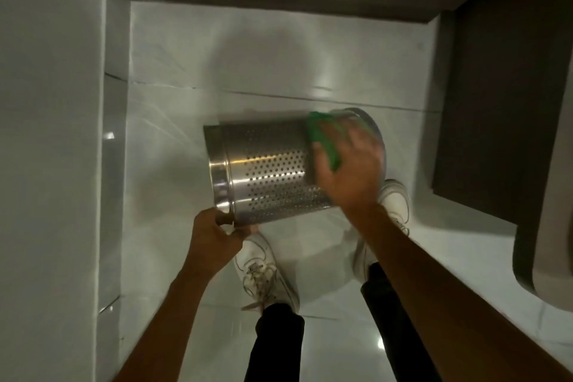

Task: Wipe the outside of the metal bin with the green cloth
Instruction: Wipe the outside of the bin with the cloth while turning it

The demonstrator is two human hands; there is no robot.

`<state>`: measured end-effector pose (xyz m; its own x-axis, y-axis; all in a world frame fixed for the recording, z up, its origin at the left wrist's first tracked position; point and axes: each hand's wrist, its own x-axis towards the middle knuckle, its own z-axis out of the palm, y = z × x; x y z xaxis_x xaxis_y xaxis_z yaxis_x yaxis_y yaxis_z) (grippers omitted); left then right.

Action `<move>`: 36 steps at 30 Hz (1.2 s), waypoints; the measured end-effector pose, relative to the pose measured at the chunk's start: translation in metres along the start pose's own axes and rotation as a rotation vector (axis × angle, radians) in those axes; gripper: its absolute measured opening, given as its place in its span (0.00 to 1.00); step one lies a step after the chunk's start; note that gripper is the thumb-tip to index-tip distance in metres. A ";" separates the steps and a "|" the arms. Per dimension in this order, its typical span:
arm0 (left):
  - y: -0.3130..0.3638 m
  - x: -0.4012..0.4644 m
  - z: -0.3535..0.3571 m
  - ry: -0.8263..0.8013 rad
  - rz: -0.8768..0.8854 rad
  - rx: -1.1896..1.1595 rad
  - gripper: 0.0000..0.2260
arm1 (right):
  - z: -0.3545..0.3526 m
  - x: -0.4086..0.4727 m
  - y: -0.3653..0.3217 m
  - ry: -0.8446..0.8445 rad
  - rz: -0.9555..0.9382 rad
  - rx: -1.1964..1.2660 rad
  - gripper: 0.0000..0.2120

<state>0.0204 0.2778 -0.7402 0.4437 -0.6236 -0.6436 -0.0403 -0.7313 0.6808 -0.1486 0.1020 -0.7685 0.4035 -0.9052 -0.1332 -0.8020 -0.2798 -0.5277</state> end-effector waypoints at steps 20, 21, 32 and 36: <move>0.018 0.023 -0.001 -0.008 0.059 -0.215 0.19 | 0.001 0.012 0.032 -0.003 0.152 0.001 0.27; 0.020 0.024 0.001 -0.003 0.058 -0.236 0.20 | 0.004 0.015 0.018 0.003 0.120 -0.014 0.27; 0.015 0.024 0.002 0.067 0.088 -0.076 0.19 | 0.016 0.024 -0.070 -0.101 -0.430 0.082 0.19; 0.012 0.023 0.008 0.137 0.154 -0.021 0.23 | -0.016 0.069 0.010 -0.034 0.128 -0.025 0.19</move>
<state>0.0230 0.2526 -0.7500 0.5516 -0.6834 -0.4783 -0.0996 -0.6233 0.7756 -0.1355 0.0321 -0.7696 0.3112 -0.9228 -0.2270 -0.8585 -0.1706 -0.4837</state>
